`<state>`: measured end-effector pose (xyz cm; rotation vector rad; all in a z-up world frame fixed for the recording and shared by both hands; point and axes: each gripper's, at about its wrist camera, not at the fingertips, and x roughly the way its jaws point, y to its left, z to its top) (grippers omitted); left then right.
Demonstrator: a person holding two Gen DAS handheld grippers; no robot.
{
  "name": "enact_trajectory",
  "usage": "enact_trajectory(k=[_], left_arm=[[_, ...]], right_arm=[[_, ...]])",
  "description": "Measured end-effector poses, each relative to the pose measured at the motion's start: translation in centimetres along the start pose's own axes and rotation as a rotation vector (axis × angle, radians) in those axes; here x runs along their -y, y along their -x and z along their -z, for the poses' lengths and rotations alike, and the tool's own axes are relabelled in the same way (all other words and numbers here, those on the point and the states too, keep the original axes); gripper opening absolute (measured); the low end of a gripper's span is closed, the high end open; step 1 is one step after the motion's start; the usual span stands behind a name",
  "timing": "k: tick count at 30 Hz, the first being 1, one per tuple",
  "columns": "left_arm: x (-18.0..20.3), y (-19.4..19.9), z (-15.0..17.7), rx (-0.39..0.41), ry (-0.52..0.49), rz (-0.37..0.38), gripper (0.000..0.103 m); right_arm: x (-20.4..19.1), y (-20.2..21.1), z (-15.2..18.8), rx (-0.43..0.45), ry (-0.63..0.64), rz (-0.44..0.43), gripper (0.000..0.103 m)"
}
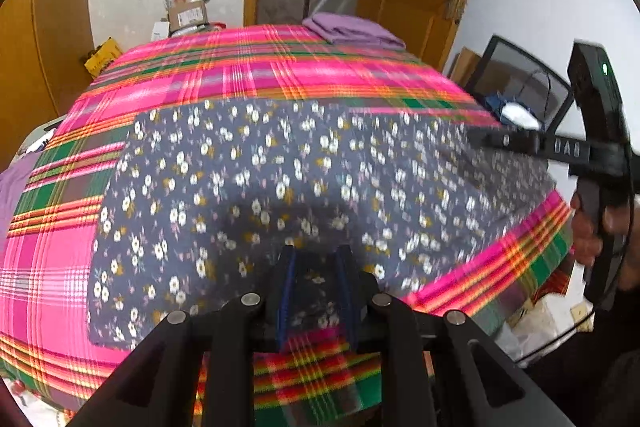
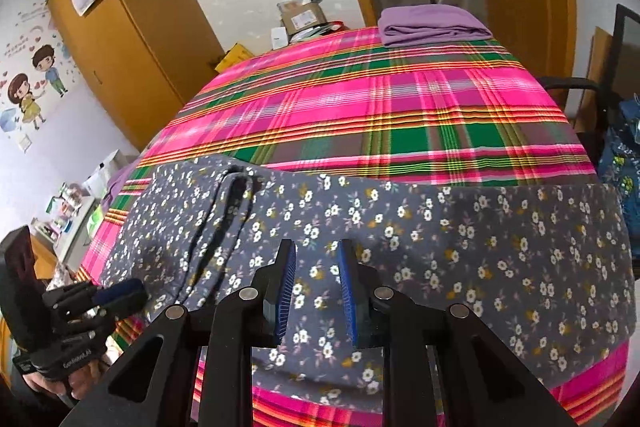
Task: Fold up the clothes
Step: 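Smooth the folded garment with the open left gripper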
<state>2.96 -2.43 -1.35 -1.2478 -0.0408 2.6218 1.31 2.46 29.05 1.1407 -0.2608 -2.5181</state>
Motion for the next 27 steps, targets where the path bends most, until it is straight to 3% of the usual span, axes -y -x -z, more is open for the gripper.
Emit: enact_trajectory(k=[7, 14, 21, 27], left_arm=[[0.3, 1.2, 0.1, -0.017, -0.006, 0.003, 0.02], [1.7, 2.9, -1.7, 0.067, -0.039, 0.031, 0.02], [1.6, -1.3, -1.6, -0.046, -0.009, 0.032, 0.02], [1.9, -1.4, -2.0, -0.06, -0.027, 0.025, 0.02]], right_arm=[[0.6, -0.1, 0.0, -0.007, 0.005, 0.008, 0.023], [1.7, -0.1, 0.0, -0.009, -0.015, 0.011, 0.023], [3.0, 0.5, 0.2, -0.005, -0.032, 0.022, 0.023], [4.1, 0.5, 0.3, -0.011, -0.046, 0.031, 0.023]])
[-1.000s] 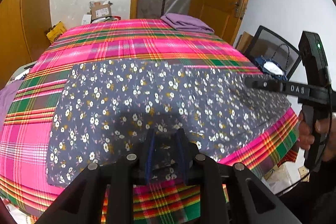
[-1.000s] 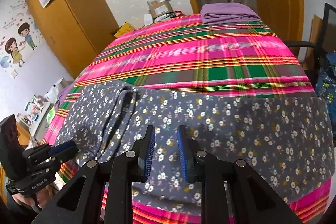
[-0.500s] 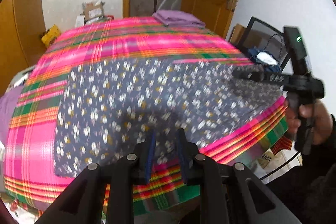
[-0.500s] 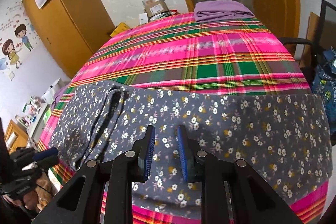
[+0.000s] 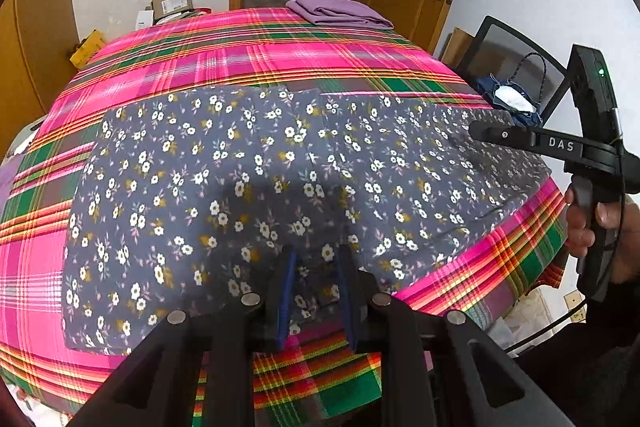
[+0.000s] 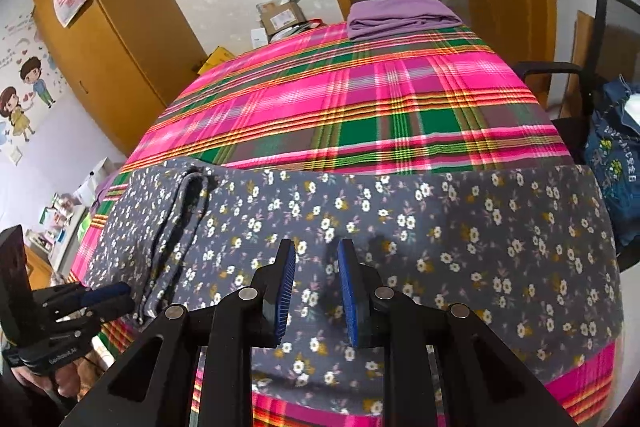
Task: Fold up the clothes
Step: 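Smooth the folded garment with the open left gripper, then move the open right gripper to the grey floral garment's edge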
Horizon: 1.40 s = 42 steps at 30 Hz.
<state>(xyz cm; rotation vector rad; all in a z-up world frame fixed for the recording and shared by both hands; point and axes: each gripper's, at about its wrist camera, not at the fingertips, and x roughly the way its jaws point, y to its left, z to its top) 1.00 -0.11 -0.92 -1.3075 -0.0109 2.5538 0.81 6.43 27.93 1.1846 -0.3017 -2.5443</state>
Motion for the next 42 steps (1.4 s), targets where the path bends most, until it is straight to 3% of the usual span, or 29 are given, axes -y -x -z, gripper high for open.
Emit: enact_trajectory(k=[9, 18, 23, 30, 38, 42], left_arm=[[0.8, 1.1, -4.7, 0.098, -0.063, -0.049, 0.02], [-1.8, -5.4, -9.9, 0.038, 0.006, -0.079, 0.02], [-2.0, -7.8, -10.0, 0.0, 0.011, -0.081, 0.02], [-2.0, -5.9, -10.1, 0.054, 0.014, -0.053, 0.02], [-1.7, -7.9, -10.3, 0.022, -0.03, -0.034, 0.02], [-1.6, -6.2, -10.0, 0.05, -0.016, 0.008, 0.02]], right_arm=[[1.3, -0.4, 0.1, -0.015, -0.019, 0.008, 0.023], [2.5, -0.7, 0.1, -0.034, -0.032, 0.033, 0.023], [3.3, -0.6, 0.0, -0.039, -0.046, 0.053, 0.023], [2.9, -0.5, 0.1, -0.042, -0.04, 0.07, 0.023], [1.6, 0.6, 0.7, -0.031, -0.03, 0.092, 0.023], [1.0, 1.4, 0.9, -0.018, -0.023, 0.104, 0.023]])
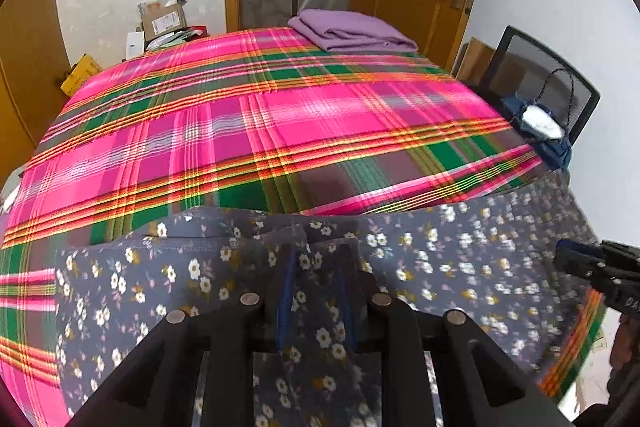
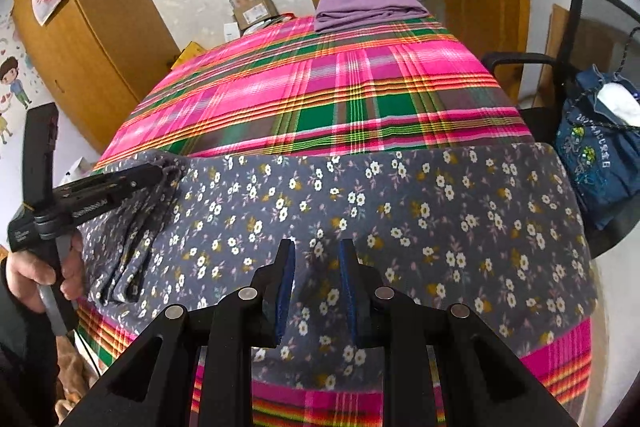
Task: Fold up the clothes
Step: 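Move the open right gripper to the grey floral garment's edge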
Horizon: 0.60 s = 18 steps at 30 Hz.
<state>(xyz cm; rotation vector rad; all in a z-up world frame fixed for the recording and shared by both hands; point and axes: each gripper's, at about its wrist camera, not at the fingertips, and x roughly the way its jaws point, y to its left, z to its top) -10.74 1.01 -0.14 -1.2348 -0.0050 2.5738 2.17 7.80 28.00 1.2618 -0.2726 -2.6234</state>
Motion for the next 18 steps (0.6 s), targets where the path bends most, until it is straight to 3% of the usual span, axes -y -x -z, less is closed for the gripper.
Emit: enact_trajectory(k=[5, 11, 13, 15, 18], left_arm=[[0.2, 4.2, 2.6, 0.074, 0.014, 0.016, 0.02], [0.4, 6.7, 7.5, 0.076, 0.056, 0.038, 0.02], [0.8, 7.1, 9.2, 0.065, 0.061, 0.051, 0.02], [1.3, 7.1, 10.7, 0.053, 0.063, 0.054, 0.02], [1.5, 7.2, 11.5, 0.061, 0.068, 0.041, 0.02]], right_arm=[[-0.6, 0.8, 0.5, 0.021, 0.007, -0.007, 0.023], [-1.9, 1.4, 1.1, 0.058, 0.049, -0.067, 0.023], [-2.3, 1.2, 1.2, 0.063, 0.051, -0.082, 0.029], [-2.5, 1.1, 1.3, 0.071, 0.054, -0.091, 0.041], [-2.5, 1.1, 1.4, 0.076, 0.054, -0.111, 0.041]])
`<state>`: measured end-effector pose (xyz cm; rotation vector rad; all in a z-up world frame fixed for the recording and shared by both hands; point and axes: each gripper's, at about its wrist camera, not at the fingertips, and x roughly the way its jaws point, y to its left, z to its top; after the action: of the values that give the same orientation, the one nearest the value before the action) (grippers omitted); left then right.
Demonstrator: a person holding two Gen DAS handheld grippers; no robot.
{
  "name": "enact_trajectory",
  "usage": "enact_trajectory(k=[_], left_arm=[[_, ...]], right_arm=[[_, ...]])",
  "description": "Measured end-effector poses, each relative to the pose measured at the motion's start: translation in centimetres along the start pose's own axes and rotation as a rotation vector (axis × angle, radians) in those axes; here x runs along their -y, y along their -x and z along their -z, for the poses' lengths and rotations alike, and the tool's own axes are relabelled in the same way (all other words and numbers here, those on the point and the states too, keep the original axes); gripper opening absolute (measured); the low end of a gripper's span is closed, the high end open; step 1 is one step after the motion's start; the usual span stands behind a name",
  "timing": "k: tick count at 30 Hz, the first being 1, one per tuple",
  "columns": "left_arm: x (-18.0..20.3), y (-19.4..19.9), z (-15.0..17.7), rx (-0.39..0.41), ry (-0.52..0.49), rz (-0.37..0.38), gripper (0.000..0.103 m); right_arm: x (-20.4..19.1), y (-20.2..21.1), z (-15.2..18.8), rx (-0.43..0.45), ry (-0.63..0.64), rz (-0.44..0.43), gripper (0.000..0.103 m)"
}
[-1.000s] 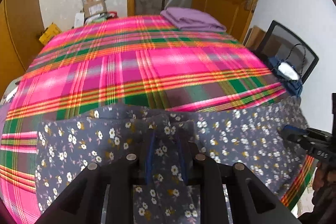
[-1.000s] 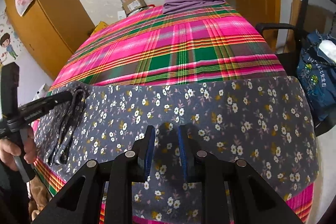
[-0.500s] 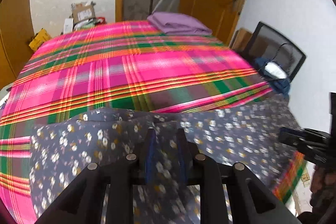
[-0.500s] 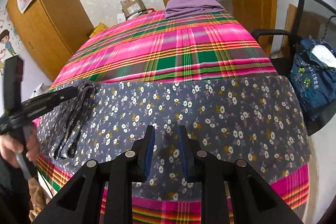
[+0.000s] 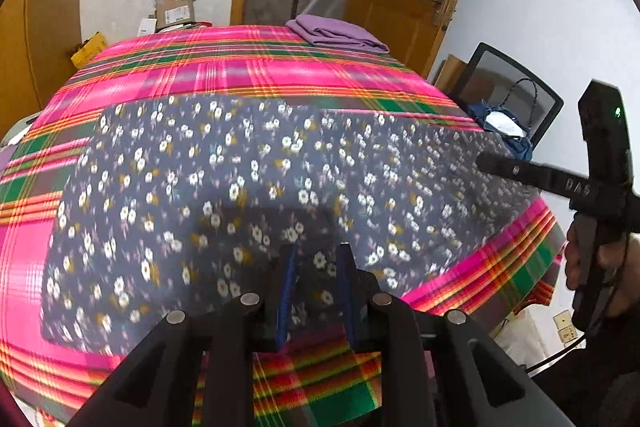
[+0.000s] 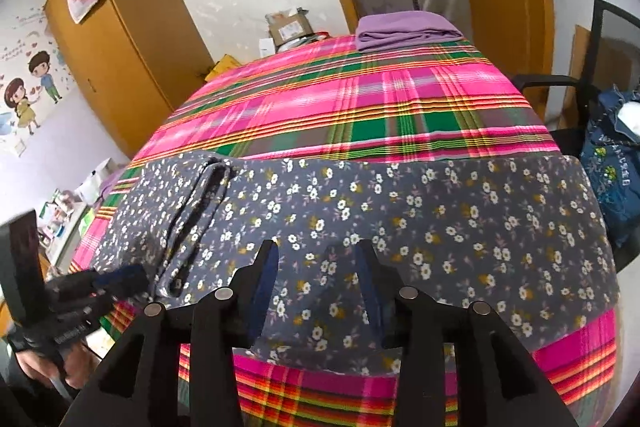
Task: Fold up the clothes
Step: 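Move the open right gripper to the grey floral garment's edge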
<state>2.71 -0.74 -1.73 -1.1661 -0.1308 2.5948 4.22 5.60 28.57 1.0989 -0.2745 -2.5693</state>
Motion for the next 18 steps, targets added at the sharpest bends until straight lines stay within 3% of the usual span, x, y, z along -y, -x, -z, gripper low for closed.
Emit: enact_trajectory(k=[3, 7, 11, 15, 18], left_arm=[[-0.6, 1.6, -0.1, 0.043, 0.024, 0.013, 0.02], [-3.6, 3.5, -0.5, 0.11, 0.072, -0.079, 0.02], [-7.8, 2.9, 0.4, 0.057, 0.178, -0.223, 0.02], [-8.4, 3.1, 1.0, 0.033, 0.176, -0.24, 0.02], [-8.1, 3.6, -0.9, 0.073, 0.14, -0.246, 0.02]], right_arm=[[0.1, 0.0, 0.1, -0.001, 0.001, -0.019, 0.041], [0.7, -0.1, 0.4, -0.008, -0.009, -0.016, 0.041], [1.7, -0.4, 0.4, -0.015, -0.028, -0.003, 0.041], [2.3, -0.7, 0.1, -0.016, -0.036, 0.003, 0.041], [2.3, -0.9, -0.4, -0.009, -0.029, -0.004, 0.041]])
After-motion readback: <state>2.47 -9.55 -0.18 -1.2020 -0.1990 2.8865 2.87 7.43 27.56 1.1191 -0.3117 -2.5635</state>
